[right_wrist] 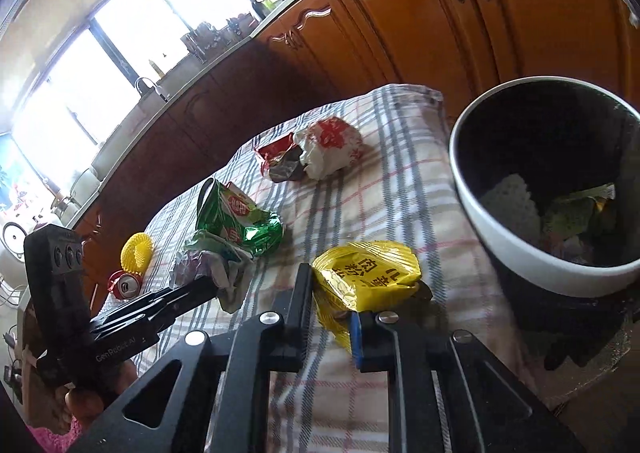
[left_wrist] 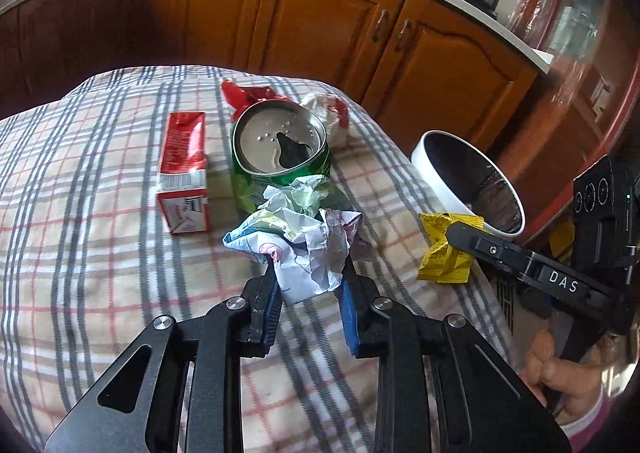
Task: Collect trash
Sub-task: 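Carry the paper and yellow wrapper over the bin and open both tools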
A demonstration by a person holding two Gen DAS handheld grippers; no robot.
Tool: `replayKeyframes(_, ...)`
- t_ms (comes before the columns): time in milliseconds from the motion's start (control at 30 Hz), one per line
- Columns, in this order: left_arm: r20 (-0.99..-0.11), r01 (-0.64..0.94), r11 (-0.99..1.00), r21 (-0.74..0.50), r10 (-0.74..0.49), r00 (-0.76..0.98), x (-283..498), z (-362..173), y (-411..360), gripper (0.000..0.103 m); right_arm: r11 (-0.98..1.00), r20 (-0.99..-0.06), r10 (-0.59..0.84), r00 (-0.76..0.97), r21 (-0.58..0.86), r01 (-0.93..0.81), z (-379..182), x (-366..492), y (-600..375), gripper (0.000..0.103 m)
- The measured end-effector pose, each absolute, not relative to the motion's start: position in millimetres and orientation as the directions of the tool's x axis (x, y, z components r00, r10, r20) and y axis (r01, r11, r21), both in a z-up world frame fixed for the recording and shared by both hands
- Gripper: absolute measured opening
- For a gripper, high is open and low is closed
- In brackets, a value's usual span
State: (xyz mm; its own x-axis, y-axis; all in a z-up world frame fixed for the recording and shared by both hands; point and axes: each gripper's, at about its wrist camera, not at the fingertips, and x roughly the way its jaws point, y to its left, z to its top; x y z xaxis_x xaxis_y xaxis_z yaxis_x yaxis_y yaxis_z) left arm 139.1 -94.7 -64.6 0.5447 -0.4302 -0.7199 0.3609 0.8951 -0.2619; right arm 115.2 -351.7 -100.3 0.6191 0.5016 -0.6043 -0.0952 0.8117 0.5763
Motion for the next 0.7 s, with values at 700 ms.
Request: replayKeyframes(700,-0.717,0.517,0.82,-0.247,-0.513,0.472,136.6,-49.0,-197.1,0.024,0.818,-0.571,0.394,0.72,0.575,0.008,-83.8,85.7,-451.7,0.014)
